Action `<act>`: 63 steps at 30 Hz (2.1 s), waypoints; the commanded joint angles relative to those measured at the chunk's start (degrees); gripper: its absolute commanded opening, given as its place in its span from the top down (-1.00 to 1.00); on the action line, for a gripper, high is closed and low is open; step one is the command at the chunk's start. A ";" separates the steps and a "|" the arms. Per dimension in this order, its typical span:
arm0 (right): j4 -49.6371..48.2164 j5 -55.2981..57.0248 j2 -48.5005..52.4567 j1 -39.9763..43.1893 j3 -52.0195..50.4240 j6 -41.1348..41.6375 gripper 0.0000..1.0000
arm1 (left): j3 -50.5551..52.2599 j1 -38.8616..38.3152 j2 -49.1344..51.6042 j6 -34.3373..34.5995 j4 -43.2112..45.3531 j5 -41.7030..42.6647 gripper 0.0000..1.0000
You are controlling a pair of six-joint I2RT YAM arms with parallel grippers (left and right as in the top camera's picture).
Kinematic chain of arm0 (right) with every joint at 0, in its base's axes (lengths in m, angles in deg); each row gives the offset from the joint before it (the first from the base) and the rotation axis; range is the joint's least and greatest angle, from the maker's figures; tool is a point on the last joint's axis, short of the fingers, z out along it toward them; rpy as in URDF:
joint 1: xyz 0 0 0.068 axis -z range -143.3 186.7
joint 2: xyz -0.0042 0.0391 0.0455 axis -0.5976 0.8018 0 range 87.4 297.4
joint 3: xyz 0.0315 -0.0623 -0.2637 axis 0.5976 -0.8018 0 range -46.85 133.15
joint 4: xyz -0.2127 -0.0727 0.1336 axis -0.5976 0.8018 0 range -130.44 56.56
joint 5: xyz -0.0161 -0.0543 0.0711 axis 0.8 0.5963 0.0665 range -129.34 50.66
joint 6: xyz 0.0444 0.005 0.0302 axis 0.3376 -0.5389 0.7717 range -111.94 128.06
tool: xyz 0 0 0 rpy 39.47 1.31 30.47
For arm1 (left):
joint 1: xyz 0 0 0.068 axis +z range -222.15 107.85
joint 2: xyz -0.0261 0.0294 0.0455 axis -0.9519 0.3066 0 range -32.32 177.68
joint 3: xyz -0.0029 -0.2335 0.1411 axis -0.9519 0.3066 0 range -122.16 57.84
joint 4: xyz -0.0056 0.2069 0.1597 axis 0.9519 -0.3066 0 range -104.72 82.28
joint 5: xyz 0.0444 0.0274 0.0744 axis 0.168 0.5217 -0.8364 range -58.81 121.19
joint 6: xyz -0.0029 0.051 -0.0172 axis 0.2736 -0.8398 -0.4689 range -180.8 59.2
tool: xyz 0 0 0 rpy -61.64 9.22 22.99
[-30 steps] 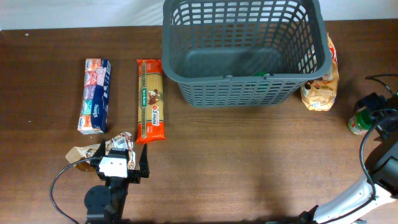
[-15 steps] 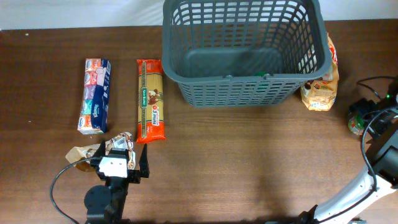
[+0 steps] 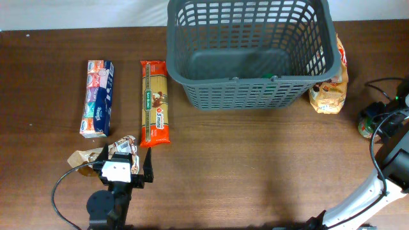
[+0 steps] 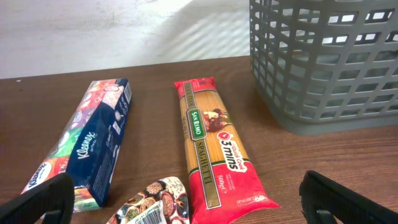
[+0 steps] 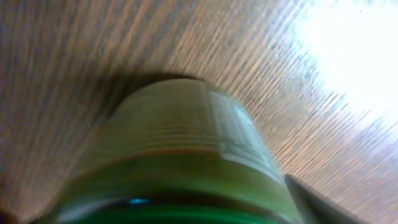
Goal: Pack container
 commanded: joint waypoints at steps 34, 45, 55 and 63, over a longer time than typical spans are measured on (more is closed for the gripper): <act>31.85 -13.77 -6.05 -22.38 84.83 -3.23 0.92 | 0.31 0.37 -0.50 0.35 0.11 -0.20 -0.99; 25.22 5.79 -3.91 -48.61 78.75 -9.75 0.92 | 0.31 0.37 -0.50 0.35 0.11 -0.20 -0.98; 16.50 10.34 -1.49 -50.45 57.96 -11.43 0.92 | 0.31 0.37 -0.50 0.35 0.11 -0.20 -0.98; 10.67 10.29 0.26 -50.40 46.01 -11.43 0.93 | 0.31 0.37 -0.50 0.35 0.11 -0.20 -0.99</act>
